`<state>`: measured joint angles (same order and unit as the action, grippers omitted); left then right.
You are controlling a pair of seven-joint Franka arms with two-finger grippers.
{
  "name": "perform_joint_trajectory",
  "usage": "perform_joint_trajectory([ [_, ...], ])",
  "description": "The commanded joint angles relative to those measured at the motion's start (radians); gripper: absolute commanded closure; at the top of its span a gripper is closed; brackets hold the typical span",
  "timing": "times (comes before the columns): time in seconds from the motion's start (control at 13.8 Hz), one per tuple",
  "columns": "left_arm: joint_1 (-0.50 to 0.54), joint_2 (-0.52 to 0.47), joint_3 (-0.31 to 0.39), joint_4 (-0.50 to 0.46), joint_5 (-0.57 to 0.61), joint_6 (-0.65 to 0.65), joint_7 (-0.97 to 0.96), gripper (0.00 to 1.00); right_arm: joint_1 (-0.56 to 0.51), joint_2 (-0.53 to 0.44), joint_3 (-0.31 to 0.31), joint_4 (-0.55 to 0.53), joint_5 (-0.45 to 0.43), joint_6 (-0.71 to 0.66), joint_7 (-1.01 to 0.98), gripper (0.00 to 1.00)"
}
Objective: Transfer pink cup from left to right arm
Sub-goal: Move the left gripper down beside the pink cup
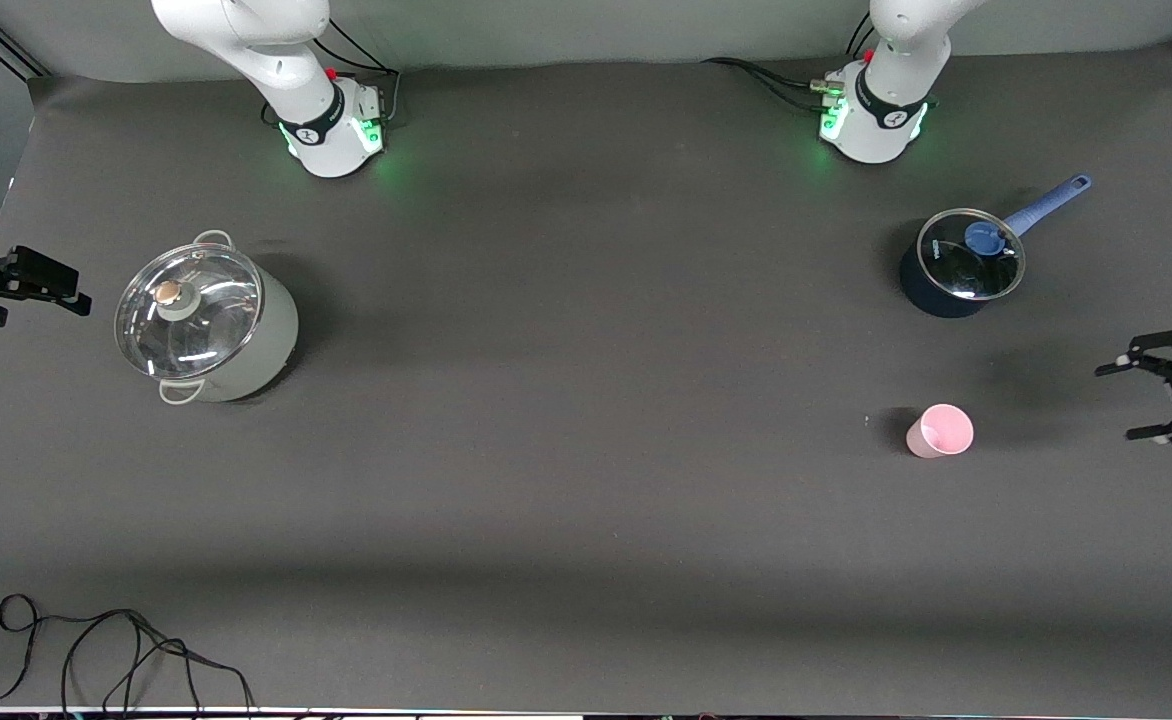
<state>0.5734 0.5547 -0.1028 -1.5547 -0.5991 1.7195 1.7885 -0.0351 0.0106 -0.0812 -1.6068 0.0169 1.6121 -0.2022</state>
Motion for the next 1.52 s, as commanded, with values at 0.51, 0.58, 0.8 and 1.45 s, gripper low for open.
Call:
perform_joint_trajectory([
  [0.51, 0.060, 0.300, -0.017, 0.084, -0.274, -0.188, 0.543, 0.01, 0.007, -0.003, -0.003, 0.015, 0.001, -0.012, -0.009, 0.00],
  [0.58, 0.071, 0.313, -0.018, 0.087, -0.277, -0.190, 0.586, 0.01, 0.007, -0.003, -0.003, 0.015, 0.001, -0.012, -0.008, 0.00],
  [0.8, 0.074, 0.372, -0.018, 0.113, -0.315, -0.214, 0.708, 0.01, 0.007, -0.004, -0.005, 0.015, 0.001, -0.012, -0.009, 0.00],
  [1.45, 0.072, 0.516, -0.028, 0.196, -0.390, -0.270, 0.807, 0.01, 0.007, -0.006, -0.008, 0.013, 0.001, -0.009, -0.016, 0.00],
])
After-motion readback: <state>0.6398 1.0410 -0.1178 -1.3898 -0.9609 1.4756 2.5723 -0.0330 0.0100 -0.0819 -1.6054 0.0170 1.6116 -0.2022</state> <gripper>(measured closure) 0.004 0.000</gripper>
